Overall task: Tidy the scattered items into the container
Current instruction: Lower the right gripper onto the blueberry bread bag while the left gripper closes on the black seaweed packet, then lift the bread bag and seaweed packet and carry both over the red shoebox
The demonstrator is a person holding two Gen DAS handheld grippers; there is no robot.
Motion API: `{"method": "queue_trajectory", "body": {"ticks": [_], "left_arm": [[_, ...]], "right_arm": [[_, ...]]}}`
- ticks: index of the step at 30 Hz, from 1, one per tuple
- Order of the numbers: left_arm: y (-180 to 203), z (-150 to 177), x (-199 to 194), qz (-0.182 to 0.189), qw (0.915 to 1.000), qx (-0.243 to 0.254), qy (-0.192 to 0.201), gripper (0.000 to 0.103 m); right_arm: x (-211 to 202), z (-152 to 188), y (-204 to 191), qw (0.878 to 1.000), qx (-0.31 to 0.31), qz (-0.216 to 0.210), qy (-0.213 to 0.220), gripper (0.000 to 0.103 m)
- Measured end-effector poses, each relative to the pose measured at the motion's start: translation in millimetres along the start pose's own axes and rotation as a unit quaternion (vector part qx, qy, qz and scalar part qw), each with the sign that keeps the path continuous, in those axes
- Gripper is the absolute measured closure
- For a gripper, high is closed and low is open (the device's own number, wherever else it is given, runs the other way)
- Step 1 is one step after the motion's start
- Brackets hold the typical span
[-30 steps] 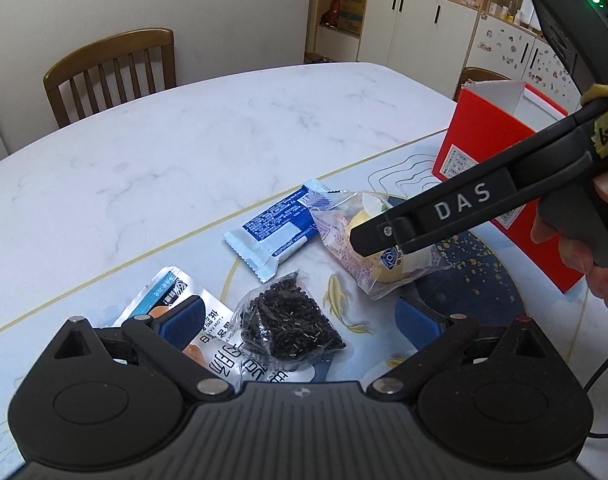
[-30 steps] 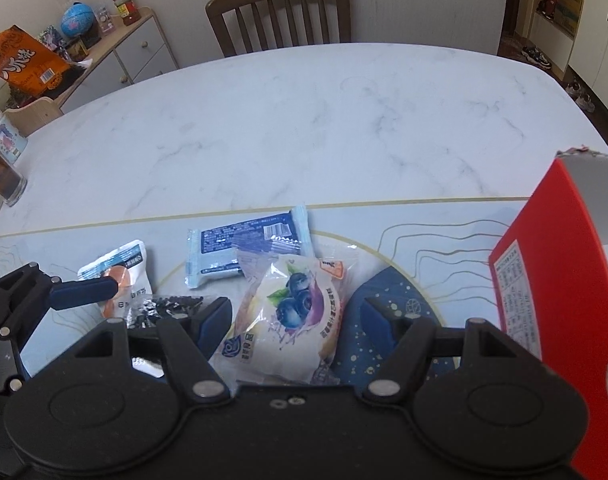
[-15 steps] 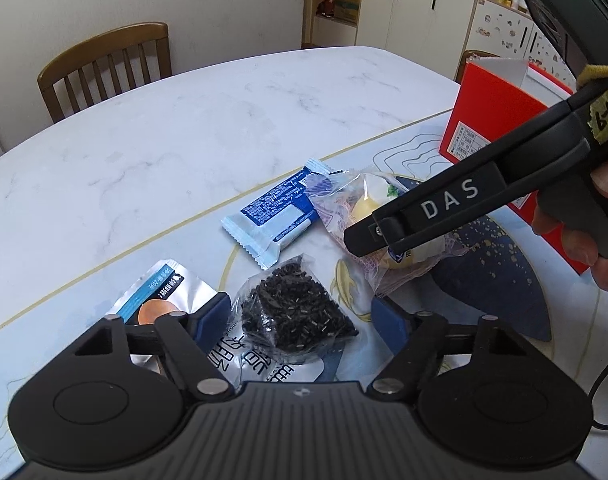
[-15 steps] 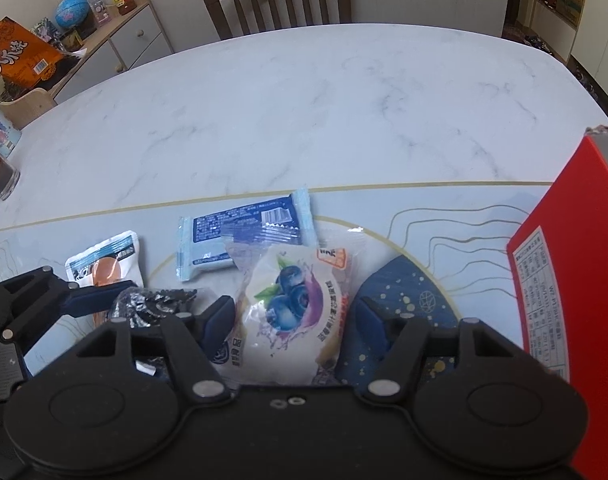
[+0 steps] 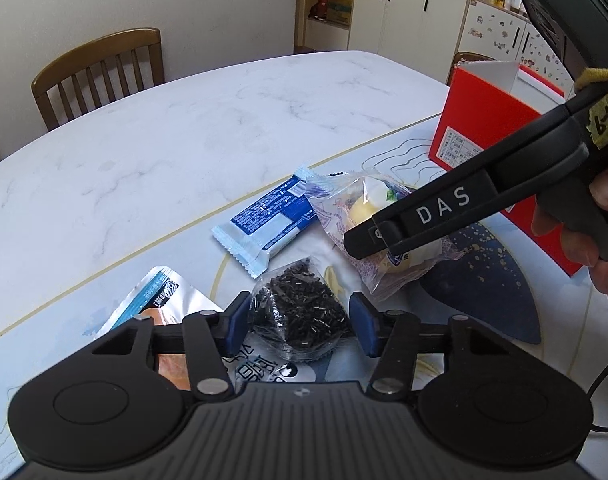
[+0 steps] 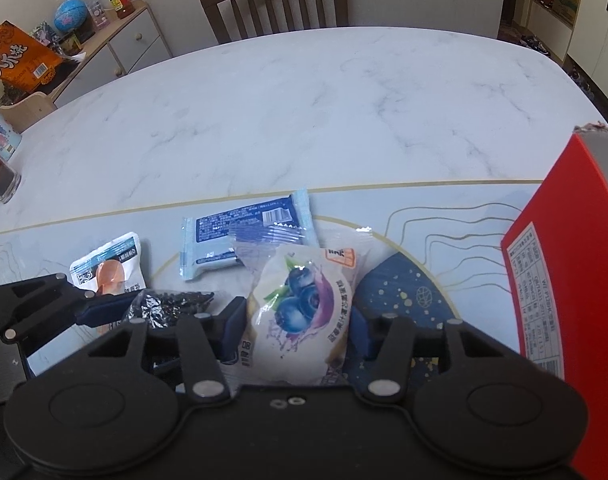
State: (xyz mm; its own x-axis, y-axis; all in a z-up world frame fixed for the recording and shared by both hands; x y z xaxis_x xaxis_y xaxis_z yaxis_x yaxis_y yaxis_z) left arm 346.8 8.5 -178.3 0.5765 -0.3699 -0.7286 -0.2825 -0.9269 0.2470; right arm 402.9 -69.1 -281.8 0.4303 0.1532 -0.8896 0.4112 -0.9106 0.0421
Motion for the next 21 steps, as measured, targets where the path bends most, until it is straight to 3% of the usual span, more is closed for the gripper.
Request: {"method": "queue_trajectory", "body": {"ticks": [5,21], "left_arm": [[4,-2,-2,0.007,1.0000,0.001,-0.002,0.059],[27,-20,-32,0.012,0.9996,0.016,0.018,0.061]], "right_arm": [[-7,0,4,1.000,0.000,0.003,0.005,0.051],[-51,4,17,1.000,0.007,-0.001,0.030,0.052]]}}
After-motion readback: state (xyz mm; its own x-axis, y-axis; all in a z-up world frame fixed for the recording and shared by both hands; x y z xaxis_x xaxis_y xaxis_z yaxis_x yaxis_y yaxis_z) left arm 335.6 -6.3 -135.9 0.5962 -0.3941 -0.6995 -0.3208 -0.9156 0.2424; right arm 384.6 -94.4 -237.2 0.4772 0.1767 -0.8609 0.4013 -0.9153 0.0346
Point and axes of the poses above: each gripper's, at about its wrist camera, not at the fingertips, and x roughly the way its jaws point, y to its right, z to its underside, the point moved 10 cm from there along x, roughly the way its jaws point, and after that the axes turned 15 degrees about z, right-handed, at the moved point
